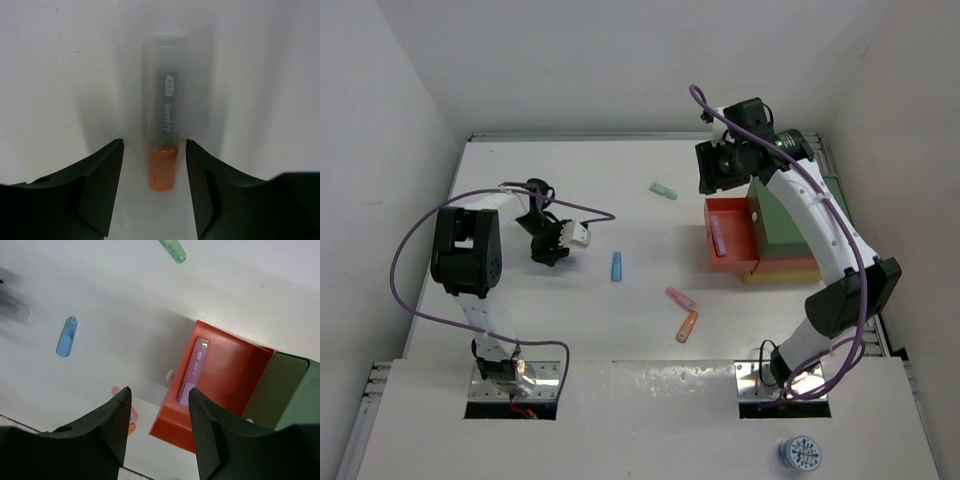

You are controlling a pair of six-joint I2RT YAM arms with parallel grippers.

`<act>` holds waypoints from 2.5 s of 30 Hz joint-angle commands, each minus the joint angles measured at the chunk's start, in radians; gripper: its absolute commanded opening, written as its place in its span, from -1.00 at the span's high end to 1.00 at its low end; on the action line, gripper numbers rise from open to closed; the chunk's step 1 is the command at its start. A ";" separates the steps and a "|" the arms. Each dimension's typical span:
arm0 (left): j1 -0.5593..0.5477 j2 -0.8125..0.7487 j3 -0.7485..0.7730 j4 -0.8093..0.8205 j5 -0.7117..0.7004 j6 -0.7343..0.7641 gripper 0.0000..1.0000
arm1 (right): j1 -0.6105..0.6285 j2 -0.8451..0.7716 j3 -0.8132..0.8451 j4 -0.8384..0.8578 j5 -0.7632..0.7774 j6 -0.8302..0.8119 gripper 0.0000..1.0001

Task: Sort the stationery into containers
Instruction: Pick up the stationery from the center of the board, then place the stationery in the drawer.

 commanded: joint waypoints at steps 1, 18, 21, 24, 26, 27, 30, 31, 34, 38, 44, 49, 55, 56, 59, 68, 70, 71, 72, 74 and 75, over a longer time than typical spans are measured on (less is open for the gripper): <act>-0.020 -0.018 -0.079 0.100 -0.041 0.039 -0.16 | -0.001 -0.044 0.031 0.009 -0.021 -0.005 0.01; -0.014 -0.158 0.064 0.146 0.616 -0.535 0.87 | -0.047 -0.150 -0.081 0.135 -0.315 0.083 -0.10; -0.047 -0.238 0.019 0.379 0.730 -0.898 0.89 | -0.025 -0.184 -0.133 0.230 -0.349 0.154 -0.12; -0.098 -0.356 -0.076 0.785 0.671 -1.480 0.92 | 0.012 -0.198 -0.160 0.311 -0.346 0.231 -0.18; -0.153 -0.437 -0.097 0.968 0.550 -1.595 0.92 | 0.038 -0.190 -0.160 0.353 -0.323 0.298 -0.19; -0.173 -0.451 -0.094 0.978 0.510 -1.645 0.91 | 0.047 -0.187 -0.161 0.368 -0.310 0.321 -0.19; -0.245 -0.465 -0.038 0.932 0.411 -1.679 0.91 | 0.079 -0.173 -0.160 0.413 -0.250 0.399 -0.21; -0.271 -0.466 -0.024 0.892 0.376 -1.702 0.91 | 0.093 -0.170 -0.150 0.433 -0.247 0.421 -0.21; -0.303 -0.468 -0.021 0.893 0.351 -1.746 0.90 | 0.117 -0.143 -0.124 0.447 -0.250 0.436 -0.22; -0.337 -0.474 -0.018 0.910 0.357 -1.762 0.88 | 0.139 -0.132 -0.123 0.451 -0.239 0.430 -0.22; -0.371 -0.468 0.019 0.912 0.365 -1.771 0.87 | 0.144 -0.123 -0.143 0.456 -0.227 0.424 -0.21; -0.397 -0.468 0.021 0.955 0.380 -1.785 0.84 | 0.144 -0.097 -0.130 0.464 -0.230 0.421 -0.07; -0.406 -0.479 0.016 0.959 0.380 -1.783 0.51 | 0.144 -0.090 -0.134 0.473 -0.231 0.395 0.70; -0.408 -0.480 0.016 0.949 0.379 -1.779 0.35 | 0.141 -0.092 -0.132 0.465 -0.231 0.381 0.78; -0.397 -0.485 0.025 0.871 0.316 -1.748 -0.25 | 0.112 -0.118 -0.118 0.425 -0.214 0.326 0.96; -0.353 -0.523 -0.012 0.800 0.253 -1.630 -0.31 | 0.061 -0.183 -0.115 0.082 0.091 -0.030 1.00; -0.365 -0.520 -0.016 0.797 0.245 -1.630 -0.31 | 0.052 -0.167 -0.120 0.030 0.115 -0.059 1.00; -0.369 -0.517 -0.016 0.795 0.235 -1.630 -0.32 | 0.053 -0.153 -0.123 0.022 0.126 -0.068 1.00; -0.379 -0.516 -0.018 0.794 0.227 -1.628 -0.33 | 0.052 -0.146 -0.129 0.019 0.147 -0.079 1.00; -0.385 -0.512 -0.016 0.791 0.196 -1.624 -0.54 | 0.049 -0.114 -0.147 0.020 0.172 -0.122 1.00; -0.391 -0.509 -0.015 0.785 0.186 -1.624 -0.67 | 0.046 -0.101 -0.159 0.022 0.203 -0.137 1.00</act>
